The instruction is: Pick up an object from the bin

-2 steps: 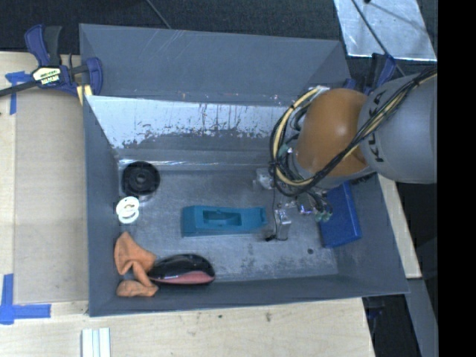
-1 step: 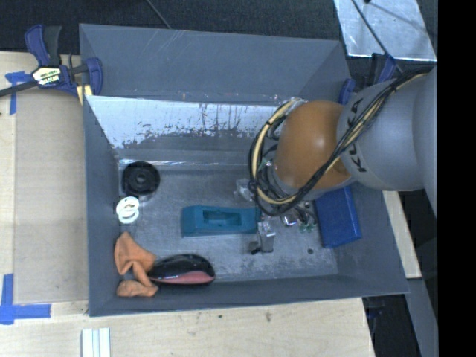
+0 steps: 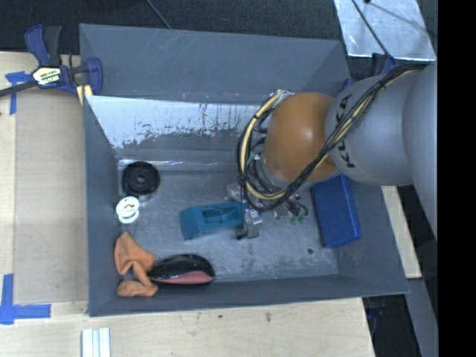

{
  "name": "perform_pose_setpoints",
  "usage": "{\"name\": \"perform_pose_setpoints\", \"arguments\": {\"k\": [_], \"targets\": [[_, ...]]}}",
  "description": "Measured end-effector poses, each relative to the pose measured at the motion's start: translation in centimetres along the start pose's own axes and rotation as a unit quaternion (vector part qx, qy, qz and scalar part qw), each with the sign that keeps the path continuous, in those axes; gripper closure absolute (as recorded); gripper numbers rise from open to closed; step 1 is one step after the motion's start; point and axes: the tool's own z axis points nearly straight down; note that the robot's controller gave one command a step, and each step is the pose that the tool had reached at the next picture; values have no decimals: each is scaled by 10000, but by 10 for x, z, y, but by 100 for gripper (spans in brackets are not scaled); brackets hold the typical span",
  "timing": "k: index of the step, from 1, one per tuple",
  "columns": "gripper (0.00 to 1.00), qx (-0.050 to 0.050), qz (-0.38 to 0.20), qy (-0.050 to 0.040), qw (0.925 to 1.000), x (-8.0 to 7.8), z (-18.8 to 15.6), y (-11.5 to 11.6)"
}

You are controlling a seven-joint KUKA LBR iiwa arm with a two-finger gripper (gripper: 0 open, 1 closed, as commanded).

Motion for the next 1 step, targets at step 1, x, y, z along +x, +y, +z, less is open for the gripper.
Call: {"name": "perform_pose_setpoints", "arguments": {"k": [1], "targets": [[100, 1, -1, 0, 10000, 0, 0, 0]]}}
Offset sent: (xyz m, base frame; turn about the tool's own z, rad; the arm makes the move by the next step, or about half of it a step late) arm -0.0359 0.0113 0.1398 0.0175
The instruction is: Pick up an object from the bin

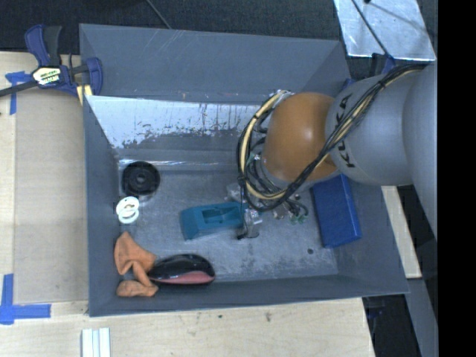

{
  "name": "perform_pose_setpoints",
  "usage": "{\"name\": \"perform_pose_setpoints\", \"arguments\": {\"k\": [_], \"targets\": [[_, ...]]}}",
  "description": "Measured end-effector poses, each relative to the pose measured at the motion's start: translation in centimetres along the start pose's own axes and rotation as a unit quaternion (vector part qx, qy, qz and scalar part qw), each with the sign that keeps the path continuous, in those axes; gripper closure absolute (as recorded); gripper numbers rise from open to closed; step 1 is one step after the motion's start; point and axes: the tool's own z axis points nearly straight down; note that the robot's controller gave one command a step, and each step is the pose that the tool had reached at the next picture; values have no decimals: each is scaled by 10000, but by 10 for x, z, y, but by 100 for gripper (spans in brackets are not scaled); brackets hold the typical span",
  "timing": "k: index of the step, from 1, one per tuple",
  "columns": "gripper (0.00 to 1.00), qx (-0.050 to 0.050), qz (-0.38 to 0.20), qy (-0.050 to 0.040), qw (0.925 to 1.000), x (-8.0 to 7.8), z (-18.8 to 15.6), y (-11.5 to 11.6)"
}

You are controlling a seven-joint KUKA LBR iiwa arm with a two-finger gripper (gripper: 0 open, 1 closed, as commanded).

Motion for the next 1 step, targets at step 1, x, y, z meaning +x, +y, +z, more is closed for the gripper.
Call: {"name": "perform_pose_setpoints", "arguments": {"k": [1], "targets": [[100, 8, 86, 42, 10000, 31, -138, 20]]}}
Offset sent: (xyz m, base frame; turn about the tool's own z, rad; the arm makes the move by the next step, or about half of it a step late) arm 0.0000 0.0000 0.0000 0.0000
